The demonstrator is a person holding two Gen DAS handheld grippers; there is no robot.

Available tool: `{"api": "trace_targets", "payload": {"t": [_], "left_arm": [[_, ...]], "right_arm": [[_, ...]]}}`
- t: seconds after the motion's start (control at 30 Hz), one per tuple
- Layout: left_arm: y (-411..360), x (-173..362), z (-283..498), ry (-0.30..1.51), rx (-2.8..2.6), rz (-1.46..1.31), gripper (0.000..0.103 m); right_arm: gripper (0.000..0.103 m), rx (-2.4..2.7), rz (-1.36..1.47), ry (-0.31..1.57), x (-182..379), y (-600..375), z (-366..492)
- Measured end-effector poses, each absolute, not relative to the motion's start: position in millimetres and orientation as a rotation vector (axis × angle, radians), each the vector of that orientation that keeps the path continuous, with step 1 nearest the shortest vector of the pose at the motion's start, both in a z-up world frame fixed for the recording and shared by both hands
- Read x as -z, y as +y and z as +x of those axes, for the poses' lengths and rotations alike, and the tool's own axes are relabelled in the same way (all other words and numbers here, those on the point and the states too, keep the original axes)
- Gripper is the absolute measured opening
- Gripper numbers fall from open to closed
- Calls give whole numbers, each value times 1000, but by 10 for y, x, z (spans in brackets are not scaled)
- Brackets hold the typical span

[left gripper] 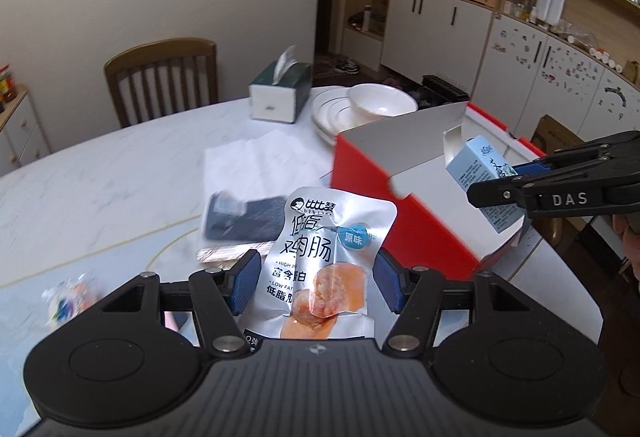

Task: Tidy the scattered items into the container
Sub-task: 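Carry the light-blue box and sausage pouch over the red box with both tools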

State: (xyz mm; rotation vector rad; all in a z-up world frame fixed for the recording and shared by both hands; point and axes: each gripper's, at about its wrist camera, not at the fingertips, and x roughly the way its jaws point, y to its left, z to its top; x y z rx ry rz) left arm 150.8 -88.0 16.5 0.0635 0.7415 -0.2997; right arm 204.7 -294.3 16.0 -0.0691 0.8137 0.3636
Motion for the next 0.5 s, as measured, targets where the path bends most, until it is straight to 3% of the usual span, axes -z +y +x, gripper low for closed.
{"api": "trace_targets", "payload": {"t": [0.5], "left_arm": [[-1762,-288,1999,711,355,139,60]], "right_arm": [[28,-294,-71,831,-38,-3588,2344]]}}
